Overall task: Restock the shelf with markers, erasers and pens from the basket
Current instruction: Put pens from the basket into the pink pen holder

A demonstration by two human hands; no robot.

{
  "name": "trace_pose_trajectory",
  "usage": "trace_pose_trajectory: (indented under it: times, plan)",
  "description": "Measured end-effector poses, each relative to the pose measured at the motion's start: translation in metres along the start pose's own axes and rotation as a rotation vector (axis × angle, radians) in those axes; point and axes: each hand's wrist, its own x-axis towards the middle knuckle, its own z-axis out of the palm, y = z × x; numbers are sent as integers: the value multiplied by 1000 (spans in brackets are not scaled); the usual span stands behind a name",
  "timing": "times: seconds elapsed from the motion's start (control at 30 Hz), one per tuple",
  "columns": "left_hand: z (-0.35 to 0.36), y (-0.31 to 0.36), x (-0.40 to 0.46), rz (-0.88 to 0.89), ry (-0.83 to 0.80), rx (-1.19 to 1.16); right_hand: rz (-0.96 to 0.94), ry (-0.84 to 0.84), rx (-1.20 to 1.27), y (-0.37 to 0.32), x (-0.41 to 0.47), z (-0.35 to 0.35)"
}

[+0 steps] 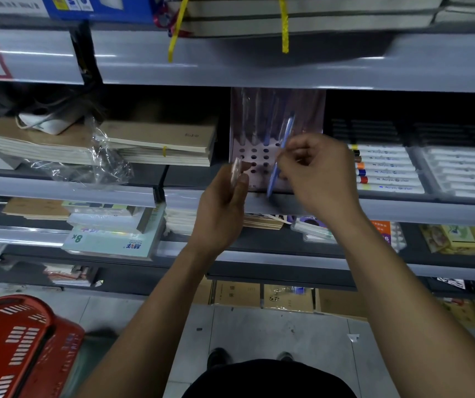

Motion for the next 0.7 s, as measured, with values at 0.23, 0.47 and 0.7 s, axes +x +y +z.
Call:
trace_pose_trajectory:
  times: [0.23, 0.47, 0.7]
  plan:
    - [-4, -5, -5, 101, 12, 381, -32, 215, -102, -6, 28, 0]
    - [-7, -2, -10, 126, 10, 533, -70, 257, -200, -8, 41, 6]
    - [-7, 0, -14, 138, 10, 596, -91, 217, -265, -7, 47, 12]
